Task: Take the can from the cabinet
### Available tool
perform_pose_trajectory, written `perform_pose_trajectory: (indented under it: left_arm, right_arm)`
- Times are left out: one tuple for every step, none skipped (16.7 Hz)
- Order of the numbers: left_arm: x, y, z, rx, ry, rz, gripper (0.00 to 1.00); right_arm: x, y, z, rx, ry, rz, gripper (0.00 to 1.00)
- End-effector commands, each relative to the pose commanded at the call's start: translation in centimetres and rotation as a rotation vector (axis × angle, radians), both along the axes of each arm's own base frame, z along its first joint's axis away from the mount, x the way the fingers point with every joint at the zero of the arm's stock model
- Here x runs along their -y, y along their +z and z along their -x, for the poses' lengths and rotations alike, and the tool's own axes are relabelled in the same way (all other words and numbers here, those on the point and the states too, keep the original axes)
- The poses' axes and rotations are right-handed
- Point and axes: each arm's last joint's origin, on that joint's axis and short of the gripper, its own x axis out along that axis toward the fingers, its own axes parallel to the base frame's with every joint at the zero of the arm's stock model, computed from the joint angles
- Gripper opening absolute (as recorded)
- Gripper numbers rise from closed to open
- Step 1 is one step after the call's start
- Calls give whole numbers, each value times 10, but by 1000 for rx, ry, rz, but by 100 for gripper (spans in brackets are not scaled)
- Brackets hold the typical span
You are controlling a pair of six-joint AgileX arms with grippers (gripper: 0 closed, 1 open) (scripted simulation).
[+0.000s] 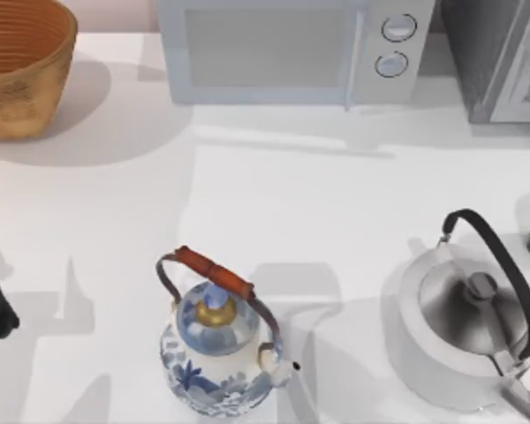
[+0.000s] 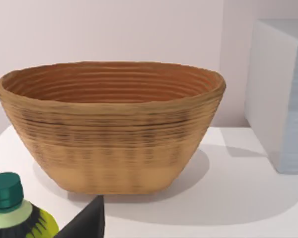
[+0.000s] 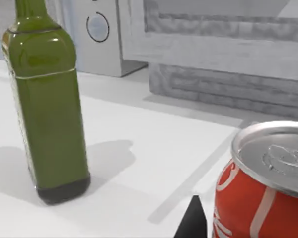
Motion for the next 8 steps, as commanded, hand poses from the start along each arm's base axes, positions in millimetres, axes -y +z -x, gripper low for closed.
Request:
perform_pose_trajectory:
  left_arm:
    - [0, 0, 0, 0, 0, 0, 100]
    - [0, 0, 0, 0, 0, 0, 100]
    - [0, 0, 0, 0, 0, 0, 100]
    - [0, 0, 0, 0, 0, 0, 100]
    - [0, 0, 0, 0, 0, 0, 100]
    - [0, 0, 0, 0, 0, 0, 100]
    - [0, 0, 0, 0, 0, 0, 100]
    - [0, 0, 0, 0, 0, 0, 100]
  right_arm:
    - [-8, 0, 1, 7, 32, 8, 0]
    - [-16, 0, 2, 14, 64, 14, 0]
    - [-23, 0, 3, 20, 93, 19, 0]
    - [-29, 0, 4, 24, 118, 21, 0]
    - [-33, 0, 5, 26, 134, 22, 0]
    - [-35, 0, 5, 27, 138, 22, 0]
    - [-35, 0, 5, 27, 138, 22, 0]
    - [-35, 0, 5, 27, 138, 22, 0]
